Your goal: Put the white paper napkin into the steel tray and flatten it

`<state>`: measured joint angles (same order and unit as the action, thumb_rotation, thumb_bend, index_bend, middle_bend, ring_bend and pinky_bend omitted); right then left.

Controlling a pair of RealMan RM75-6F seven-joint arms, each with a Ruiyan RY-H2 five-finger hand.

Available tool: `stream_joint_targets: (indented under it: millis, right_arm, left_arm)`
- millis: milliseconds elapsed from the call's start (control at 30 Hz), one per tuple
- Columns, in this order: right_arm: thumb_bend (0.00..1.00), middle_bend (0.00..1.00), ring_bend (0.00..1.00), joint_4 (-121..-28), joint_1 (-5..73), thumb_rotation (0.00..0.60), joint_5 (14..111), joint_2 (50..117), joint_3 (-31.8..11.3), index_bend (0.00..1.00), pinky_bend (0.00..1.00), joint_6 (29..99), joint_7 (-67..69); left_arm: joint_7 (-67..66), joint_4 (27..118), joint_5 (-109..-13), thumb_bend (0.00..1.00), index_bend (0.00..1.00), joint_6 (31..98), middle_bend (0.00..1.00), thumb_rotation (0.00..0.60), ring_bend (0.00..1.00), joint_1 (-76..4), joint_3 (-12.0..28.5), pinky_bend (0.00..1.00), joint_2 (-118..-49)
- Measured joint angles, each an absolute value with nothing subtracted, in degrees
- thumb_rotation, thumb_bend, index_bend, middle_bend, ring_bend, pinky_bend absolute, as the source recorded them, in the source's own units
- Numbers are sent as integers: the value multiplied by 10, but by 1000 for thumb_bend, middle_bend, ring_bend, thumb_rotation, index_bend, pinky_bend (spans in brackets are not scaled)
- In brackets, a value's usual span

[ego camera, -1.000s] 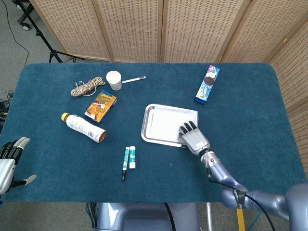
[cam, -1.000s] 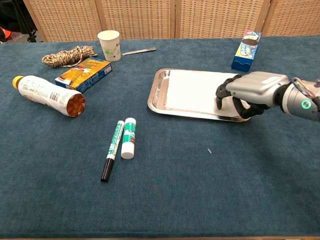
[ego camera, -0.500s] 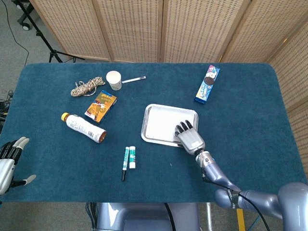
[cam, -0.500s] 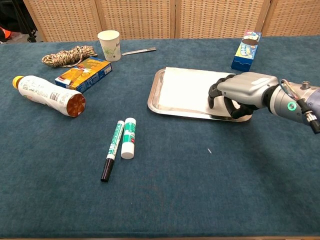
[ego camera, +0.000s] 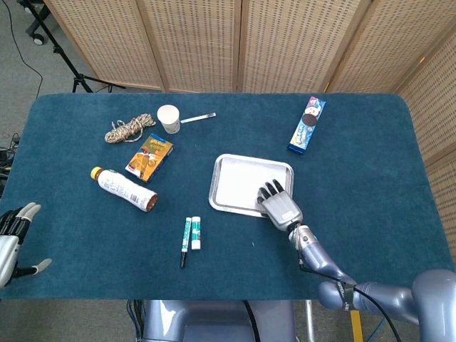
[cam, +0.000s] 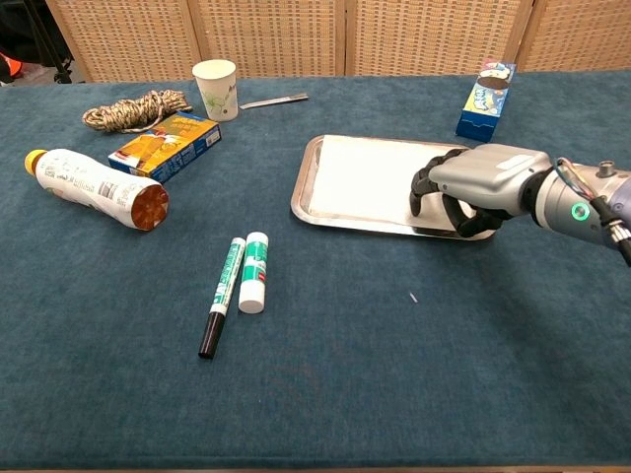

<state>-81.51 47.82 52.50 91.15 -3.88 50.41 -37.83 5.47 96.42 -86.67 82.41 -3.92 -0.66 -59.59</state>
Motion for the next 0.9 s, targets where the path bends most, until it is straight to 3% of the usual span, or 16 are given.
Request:
stream_joint_targets:
  millis: [367,433,533,767,900]
  right_arm:
    - [1000,130,0,-836,474,600,559,894,-38,297,0,512,-353]
    - [929,104,0,-838,472,600,575,894,-41,265,0,515,-336]
    - [651,22,0,-835,470,600,604,898,-45,177,0,523,-308]
    - [573,0,0,-811,468,600,630,916,-69,90,0,541,-270]
    - [456,0,0,-825,465,600,641,910,-84,84,0,554,-253]
  left_arm:
    - [47,966,-866,0,0,822,0,600,0,-40,-7,0,-598]
    - [46,967,-867,0,0,822,0,600,0,-41,-7,0,-599]
    - [45,967,-867,0,0,822,0,600,0,-40,-7,0,-599]
    - [48,966,-868,0,0,825,0,600,0,-39,-8,0,-599]
    - [50,965,-868,0,0,826,0,600,0,-38,-7,0,-598]
